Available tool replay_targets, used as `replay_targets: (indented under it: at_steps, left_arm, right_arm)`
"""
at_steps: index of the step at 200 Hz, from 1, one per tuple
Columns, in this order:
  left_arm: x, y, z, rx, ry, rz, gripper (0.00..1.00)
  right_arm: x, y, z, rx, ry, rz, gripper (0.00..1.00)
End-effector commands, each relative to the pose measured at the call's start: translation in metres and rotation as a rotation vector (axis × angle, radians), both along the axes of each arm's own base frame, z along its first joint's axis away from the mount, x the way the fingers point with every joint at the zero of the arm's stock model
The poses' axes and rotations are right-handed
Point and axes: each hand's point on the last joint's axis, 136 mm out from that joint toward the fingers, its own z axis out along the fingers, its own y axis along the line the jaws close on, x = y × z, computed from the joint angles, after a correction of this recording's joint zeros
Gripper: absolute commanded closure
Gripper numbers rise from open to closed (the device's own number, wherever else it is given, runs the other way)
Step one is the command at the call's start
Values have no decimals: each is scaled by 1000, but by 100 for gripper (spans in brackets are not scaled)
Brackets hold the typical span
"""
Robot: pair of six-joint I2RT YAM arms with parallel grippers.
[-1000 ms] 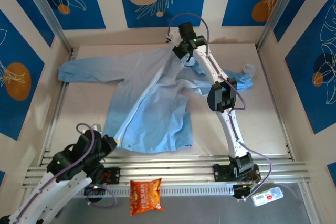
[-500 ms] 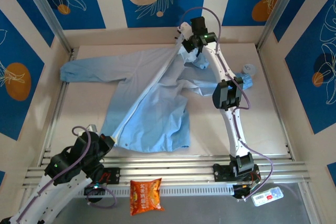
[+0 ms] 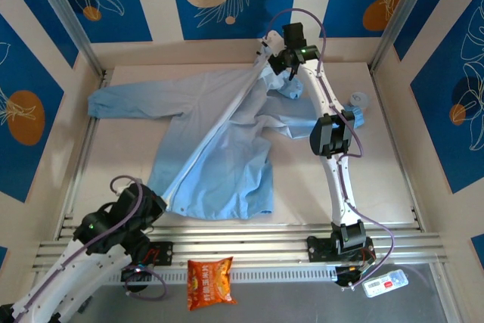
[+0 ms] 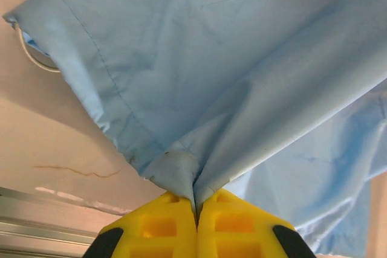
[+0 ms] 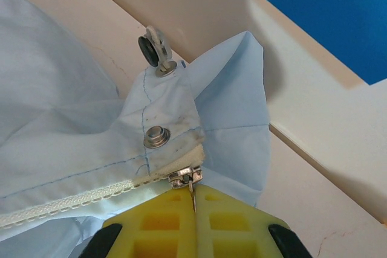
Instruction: Zip up the jacket
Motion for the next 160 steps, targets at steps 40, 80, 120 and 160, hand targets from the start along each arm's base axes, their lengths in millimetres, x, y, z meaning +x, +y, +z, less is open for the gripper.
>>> replay_targets:
  at_steps: [40,80,120,160]
  left_arm:
    - [24,-15,-13,76,42,-73,100]
    - [63,-28,1,56,-5,-118,100]
    - [99,-20,36,130,-86,-155,55]
    - [124,-16,66,196,-123,-232,45]
  right_arm:
    - [19,-51,54,52,-131,-124,100]
    - [8,-42,70,77,-131,-116,85]
    - [-6,-8,86,12,-179,-72,30]
    - [-27,11,93,46,-130,-68,23]
